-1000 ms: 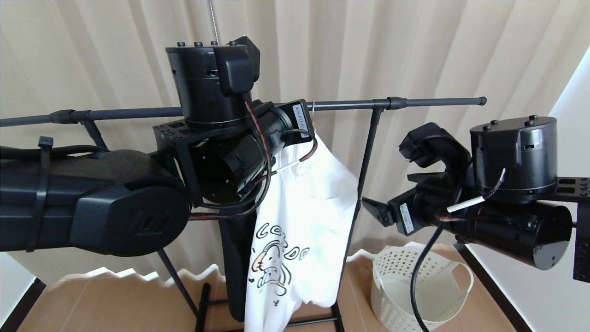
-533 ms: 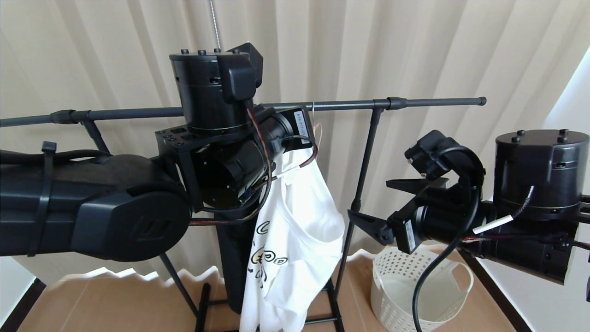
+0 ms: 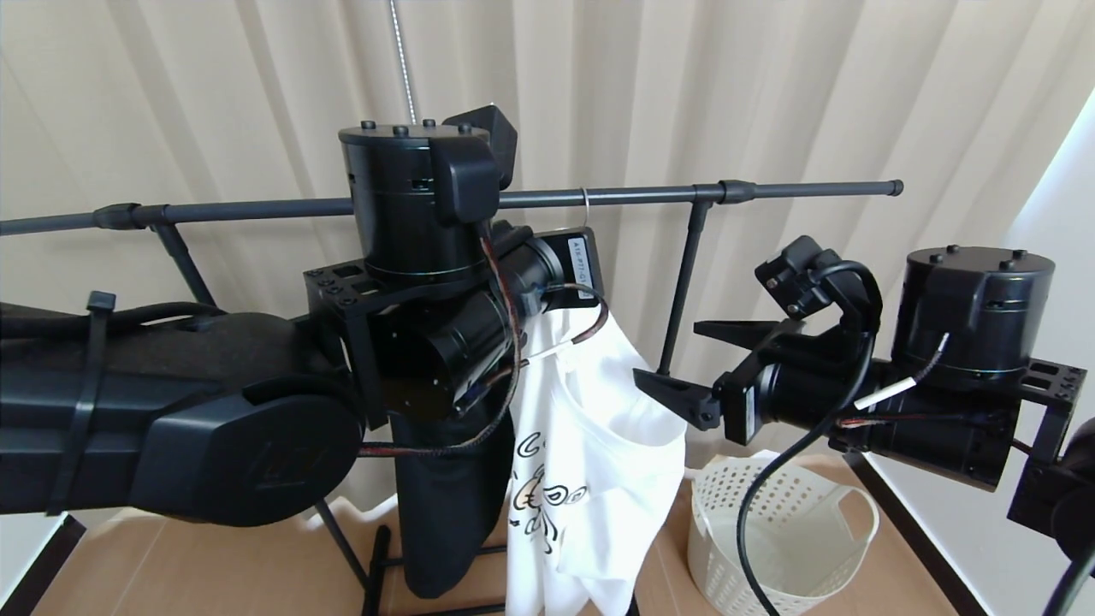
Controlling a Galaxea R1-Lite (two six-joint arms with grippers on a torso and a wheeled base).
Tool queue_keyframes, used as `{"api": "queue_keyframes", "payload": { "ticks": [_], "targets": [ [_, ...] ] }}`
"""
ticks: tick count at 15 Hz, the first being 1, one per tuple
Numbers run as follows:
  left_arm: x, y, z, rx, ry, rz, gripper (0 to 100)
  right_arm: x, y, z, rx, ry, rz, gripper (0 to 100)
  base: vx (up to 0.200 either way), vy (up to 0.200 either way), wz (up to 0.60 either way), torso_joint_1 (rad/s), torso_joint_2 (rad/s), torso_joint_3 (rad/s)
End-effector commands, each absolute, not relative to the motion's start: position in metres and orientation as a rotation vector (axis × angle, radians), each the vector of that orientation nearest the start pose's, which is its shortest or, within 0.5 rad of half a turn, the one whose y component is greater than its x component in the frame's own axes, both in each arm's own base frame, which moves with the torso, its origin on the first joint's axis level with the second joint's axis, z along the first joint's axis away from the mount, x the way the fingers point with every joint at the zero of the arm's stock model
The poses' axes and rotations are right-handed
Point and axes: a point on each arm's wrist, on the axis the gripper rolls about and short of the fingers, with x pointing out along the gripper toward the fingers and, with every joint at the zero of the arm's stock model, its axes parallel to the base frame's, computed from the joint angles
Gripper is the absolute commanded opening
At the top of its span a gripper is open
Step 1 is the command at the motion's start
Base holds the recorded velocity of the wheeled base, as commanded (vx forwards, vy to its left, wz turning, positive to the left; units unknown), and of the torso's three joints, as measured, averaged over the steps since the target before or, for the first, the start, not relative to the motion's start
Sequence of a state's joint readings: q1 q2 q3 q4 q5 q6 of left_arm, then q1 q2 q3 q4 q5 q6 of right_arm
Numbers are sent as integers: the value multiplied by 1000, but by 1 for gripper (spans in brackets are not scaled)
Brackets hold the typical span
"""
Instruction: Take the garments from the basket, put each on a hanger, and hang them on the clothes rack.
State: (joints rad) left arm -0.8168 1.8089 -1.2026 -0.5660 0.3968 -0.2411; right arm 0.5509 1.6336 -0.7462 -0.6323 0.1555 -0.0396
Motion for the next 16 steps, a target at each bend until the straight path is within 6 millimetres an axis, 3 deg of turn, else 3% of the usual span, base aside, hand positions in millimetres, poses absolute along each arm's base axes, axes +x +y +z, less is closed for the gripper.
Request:
{"api": "queue_keyframes", "payload": {
  "ticks": [1,7,16],
  "targets": [
    [248,-257,249,-213,89,-423,0,256,151,167,-92,299,694,100,0,0,0,0,0,0],
    [245,-260,246,-211,95,-440,0,265,143,159,-82,323,778,100,0,0,0,0,0,0],
    [242,-262,245,-219,79,-452,0,278,155,139,-86,344,793,100,0,0,0,0,0,0]
  ]
}}
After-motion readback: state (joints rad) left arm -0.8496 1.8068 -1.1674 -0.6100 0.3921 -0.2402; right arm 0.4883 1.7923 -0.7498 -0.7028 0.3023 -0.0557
